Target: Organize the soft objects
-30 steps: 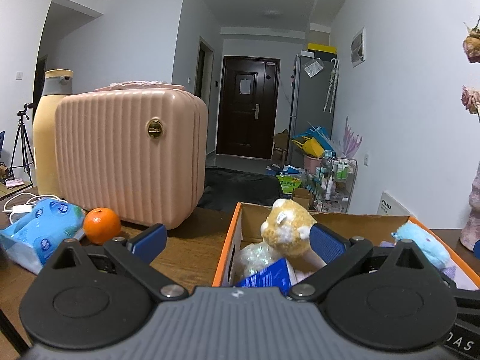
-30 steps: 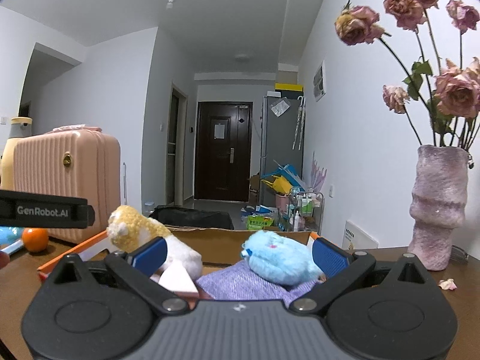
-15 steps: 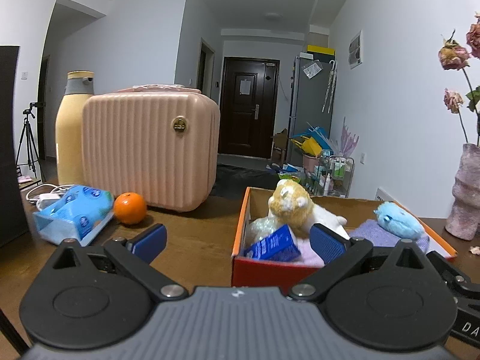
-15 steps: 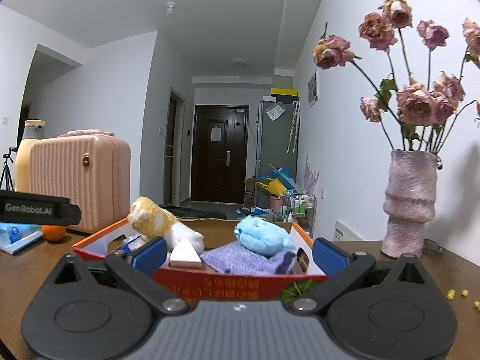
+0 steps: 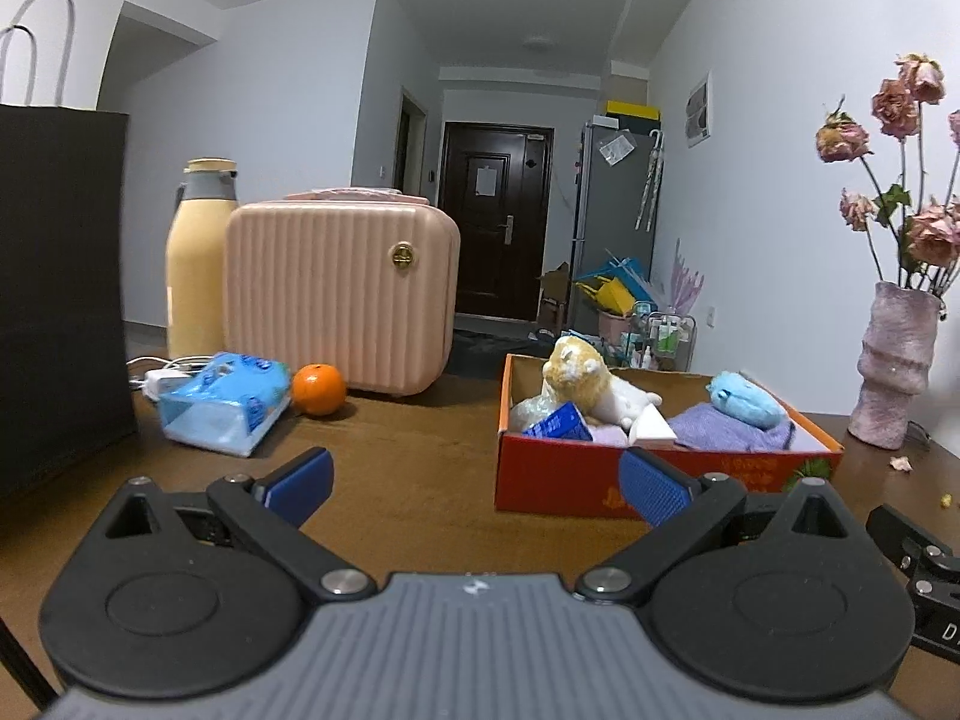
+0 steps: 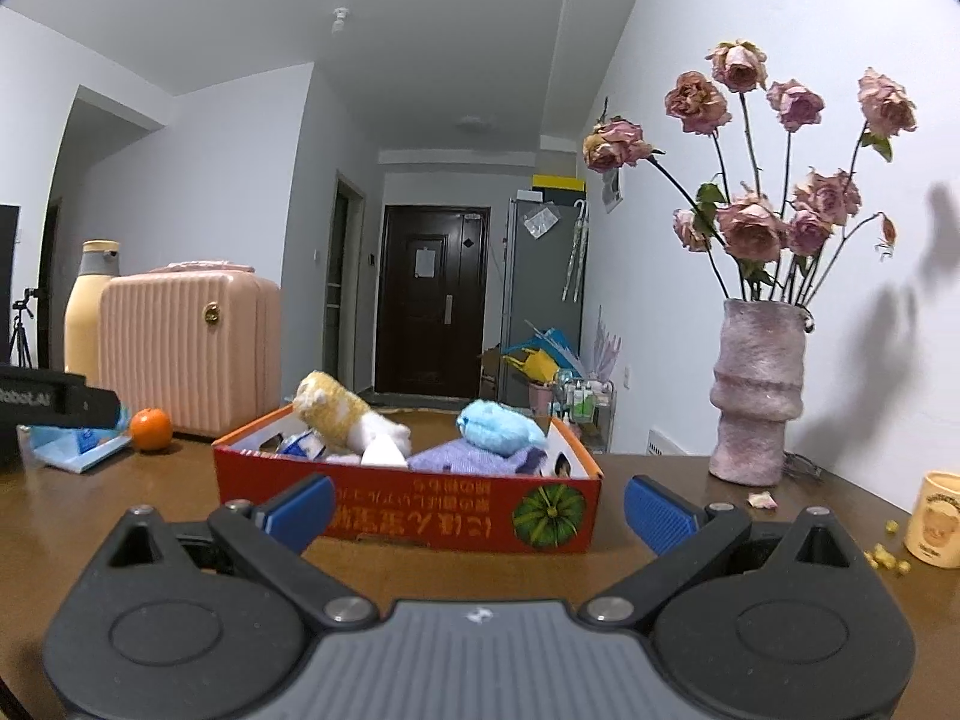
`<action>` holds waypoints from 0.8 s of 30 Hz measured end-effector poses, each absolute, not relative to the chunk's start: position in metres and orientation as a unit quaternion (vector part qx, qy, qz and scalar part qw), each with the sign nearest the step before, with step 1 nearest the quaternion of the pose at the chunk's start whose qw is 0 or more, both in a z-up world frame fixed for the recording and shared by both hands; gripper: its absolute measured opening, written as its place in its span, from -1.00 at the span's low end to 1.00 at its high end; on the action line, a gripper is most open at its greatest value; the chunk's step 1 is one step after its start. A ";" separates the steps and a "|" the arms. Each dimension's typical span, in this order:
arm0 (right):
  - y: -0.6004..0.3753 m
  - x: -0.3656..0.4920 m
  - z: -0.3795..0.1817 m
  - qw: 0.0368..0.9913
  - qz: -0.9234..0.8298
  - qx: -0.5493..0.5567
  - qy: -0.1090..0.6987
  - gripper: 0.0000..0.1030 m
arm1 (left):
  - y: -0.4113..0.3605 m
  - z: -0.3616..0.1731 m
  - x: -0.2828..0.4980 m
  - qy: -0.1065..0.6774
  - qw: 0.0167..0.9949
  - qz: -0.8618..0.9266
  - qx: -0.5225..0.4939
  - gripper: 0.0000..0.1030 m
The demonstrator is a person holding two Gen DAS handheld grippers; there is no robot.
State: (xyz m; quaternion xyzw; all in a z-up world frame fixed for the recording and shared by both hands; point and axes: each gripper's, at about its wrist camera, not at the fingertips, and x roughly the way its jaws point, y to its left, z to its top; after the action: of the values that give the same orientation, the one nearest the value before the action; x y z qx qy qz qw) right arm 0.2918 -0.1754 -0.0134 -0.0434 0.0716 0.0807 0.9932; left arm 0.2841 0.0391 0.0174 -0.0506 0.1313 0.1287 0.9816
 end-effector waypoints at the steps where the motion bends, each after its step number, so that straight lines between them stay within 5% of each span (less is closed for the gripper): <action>1: -0.177 0.283 -0.013 0.993 0.079 -0.046 0.074 1.00 | 0.038 0.018 0.275 0.131 0.981 0.130 -0.049 1.00; 24: -0.208 0.153 -0.015 0.988 0.093 -0.043 0.117 1.00 | 0.011 0.004 0.130 0.136 0.989 0.060 -0.020 1.00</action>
State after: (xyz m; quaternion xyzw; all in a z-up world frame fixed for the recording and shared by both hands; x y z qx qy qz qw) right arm 0.1526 -0.2078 -0.0146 -0.0428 0.1167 0.0935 0.9878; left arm 0.1300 0.0107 0.0042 -0.0196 0.1358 0.0601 0.9887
